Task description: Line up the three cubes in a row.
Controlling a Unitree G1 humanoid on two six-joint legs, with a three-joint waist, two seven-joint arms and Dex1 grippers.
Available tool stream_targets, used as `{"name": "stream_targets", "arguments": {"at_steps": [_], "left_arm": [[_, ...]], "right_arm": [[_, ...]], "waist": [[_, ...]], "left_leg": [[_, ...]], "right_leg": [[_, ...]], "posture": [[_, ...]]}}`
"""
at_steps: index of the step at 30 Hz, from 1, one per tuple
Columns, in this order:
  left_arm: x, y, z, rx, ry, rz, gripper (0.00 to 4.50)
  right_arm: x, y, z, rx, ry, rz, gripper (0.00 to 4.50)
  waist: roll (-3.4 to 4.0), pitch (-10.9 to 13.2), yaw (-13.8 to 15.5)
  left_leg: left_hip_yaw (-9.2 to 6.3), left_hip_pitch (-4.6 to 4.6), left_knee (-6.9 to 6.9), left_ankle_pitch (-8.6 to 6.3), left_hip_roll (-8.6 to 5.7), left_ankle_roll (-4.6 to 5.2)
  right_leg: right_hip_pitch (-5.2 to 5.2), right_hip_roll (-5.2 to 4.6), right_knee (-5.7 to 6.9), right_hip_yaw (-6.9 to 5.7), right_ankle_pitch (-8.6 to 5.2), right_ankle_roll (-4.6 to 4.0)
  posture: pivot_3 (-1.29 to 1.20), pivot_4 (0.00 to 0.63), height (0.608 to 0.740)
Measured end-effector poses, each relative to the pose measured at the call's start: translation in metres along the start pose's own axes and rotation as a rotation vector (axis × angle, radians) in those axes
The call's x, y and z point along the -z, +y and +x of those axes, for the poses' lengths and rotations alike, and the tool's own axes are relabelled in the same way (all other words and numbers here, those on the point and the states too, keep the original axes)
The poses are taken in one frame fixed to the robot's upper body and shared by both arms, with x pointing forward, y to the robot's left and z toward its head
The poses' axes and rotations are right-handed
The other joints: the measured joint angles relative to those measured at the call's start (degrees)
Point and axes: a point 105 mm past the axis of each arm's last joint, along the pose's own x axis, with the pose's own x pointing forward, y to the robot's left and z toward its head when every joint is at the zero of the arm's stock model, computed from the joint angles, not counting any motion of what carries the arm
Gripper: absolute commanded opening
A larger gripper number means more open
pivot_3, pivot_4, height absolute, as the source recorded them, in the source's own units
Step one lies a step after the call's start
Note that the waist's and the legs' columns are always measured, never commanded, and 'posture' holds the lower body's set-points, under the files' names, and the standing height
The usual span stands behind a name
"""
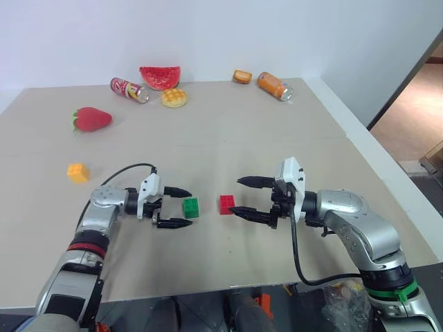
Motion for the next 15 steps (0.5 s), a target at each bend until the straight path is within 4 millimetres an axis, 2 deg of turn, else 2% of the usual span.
{"name": "stream_targets", "arguments": {"at_steps": [4,10,13,15], "left_arm": [[0.001,-0.011,-0.033,0.009,0.075,-0.035,4.42],[-0.01,-0.01,-0.063,-0.089,0.09,-0.035,4.42],[-0.024,0.009,-0.078,-0.294,0.027,-0.038,4.42],[-0.048,0.031,-0.092,-0.537,-0.123,-0.056,4.42]], "right_arm": [[-0.007,-0.002,0.001,-0.006,-0.007,-0.023,4.2],[-0.007,-0.001,0.002,-0.021,-0.008,-0.024,4.2],[-0.008,-0.002,0.005,-0.016,-0.024,-0.023,4.2],[-0.009,-0.006,0.011,0.009,-0.046,-0.017,4.2]], "waist": [[0.01,0.0,-0.1],[0.01,0.0,0.5],[0.01,0.0,0.6],[-0.03,0.0,0.6]], "left_leg": [[-0.05,-0.34,-0.06,-0.01,0.05,0.0],[-0.1,-0.79,0.02,-0.01,0.03,0.0],[-0.11,-0.79,0.07,-0.01,0.03,0.0],[-0.13,-0.8,0.12,-0.01,0.04,0.0]], "right_leg": [[-0.33,0.02,0.01,-0.07,-0.09,-0.03],[-0.64,-0.04,0.0,-0.15,-0.11,0.0],[-0.63,-0.06,0.0,-0.18,-0.09,0.02],[-0.61,-0.07,0.0,-0.18,-0.02,0.08]], "posture": [[0.0,0.15,0.74],[0.0,0.15,0.74],[0.0,0.15,0.74],[0.0,0.15,0.74]]}}
